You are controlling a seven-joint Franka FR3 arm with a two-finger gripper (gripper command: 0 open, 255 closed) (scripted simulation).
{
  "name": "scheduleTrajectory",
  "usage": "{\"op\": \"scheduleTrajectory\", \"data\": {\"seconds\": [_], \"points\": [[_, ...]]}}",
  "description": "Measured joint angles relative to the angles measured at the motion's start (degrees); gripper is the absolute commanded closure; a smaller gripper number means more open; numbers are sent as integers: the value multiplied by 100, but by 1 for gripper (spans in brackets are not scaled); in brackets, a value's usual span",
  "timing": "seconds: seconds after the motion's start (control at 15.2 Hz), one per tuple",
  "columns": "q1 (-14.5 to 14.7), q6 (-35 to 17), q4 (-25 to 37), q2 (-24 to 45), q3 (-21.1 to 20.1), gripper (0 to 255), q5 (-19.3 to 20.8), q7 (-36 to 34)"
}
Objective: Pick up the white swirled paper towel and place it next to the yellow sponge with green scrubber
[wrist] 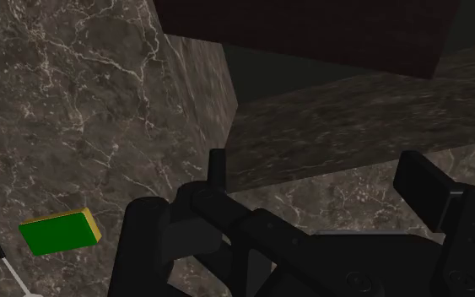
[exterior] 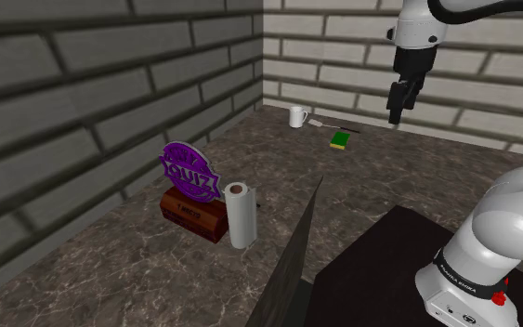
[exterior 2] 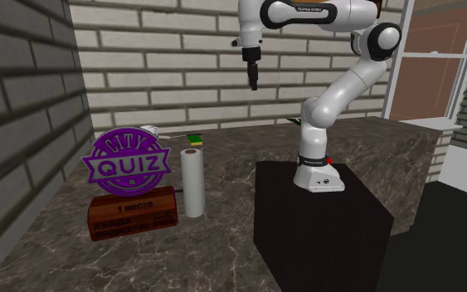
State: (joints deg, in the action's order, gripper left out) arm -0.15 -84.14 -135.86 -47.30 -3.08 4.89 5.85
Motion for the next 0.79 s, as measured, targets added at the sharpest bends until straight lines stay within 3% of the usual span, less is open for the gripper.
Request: {"op": "scheduleTrajectory", "data": {"seconds": [0.26, 0.79], "points": [[65, -222, -86, 112, -212, 0, -187, -268], [296, -1108, -92, 849, -1110, 0, -833, -1338]]}}
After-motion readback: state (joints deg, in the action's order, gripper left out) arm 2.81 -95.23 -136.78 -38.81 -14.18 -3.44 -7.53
